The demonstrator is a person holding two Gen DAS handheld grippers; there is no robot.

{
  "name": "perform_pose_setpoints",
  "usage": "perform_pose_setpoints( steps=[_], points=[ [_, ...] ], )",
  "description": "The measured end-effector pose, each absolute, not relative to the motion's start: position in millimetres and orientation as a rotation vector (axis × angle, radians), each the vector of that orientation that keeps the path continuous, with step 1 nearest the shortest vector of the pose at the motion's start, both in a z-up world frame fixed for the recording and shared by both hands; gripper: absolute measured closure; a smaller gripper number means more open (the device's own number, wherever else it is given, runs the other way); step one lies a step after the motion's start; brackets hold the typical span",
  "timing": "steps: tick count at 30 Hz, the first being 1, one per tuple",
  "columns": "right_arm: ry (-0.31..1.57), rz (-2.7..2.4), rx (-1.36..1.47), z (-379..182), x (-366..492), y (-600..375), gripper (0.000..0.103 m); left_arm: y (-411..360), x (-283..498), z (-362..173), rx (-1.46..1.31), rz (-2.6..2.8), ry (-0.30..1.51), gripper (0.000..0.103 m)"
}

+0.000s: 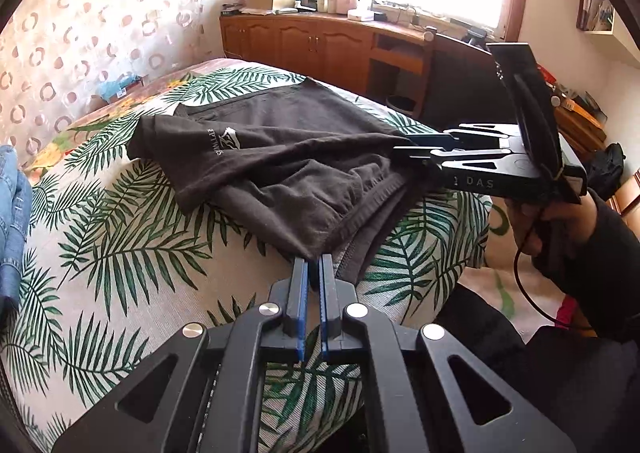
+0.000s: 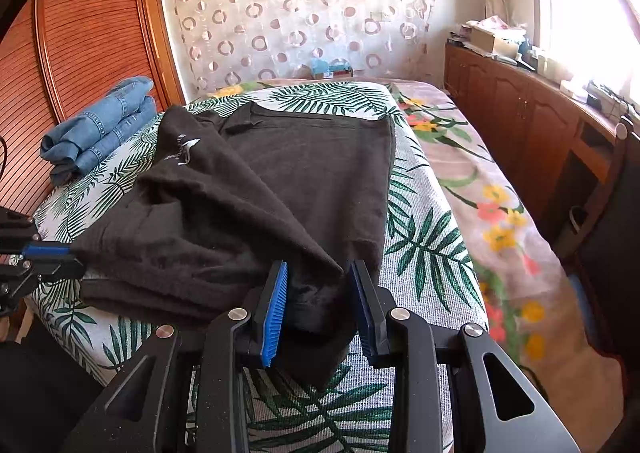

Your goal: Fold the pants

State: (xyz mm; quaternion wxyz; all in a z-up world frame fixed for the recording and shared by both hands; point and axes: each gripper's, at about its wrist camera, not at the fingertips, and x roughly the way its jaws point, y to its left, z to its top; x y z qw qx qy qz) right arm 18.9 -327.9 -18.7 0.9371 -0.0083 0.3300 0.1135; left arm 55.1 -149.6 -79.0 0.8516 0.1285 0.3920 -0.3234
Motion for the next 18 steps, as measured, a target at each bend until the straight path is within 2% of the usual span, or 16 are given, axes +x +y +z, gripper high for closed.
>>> perform_pose_setpoints(
  steps=[7,10,13,17,18],
  points=[
    [0.678,0.238,-0.002,-19,18,-329,0.070,-149,62,-84,0.257,-0.649,0.849,0.098],
    [0.683,0.241,0.005,-18,17,-331,0.070,-147,65,-85,0.244,-0.639,0.863,0.092],
    [0.679,0.239,-0.001,-15,15,-330,0.070,-142,67,-82,0.230,-0.625,0.858,0.081],
    [0.655,0.239,-0.011,-6,13,-332,0.070,-134,74,-78,0.208,-0.601,0.845,0.059],
    [0.651,0.239,-0.014,-4,13,-332,0.070,-132,76,-77,0.201,-0.596,0.845,0.058]
  ],
)
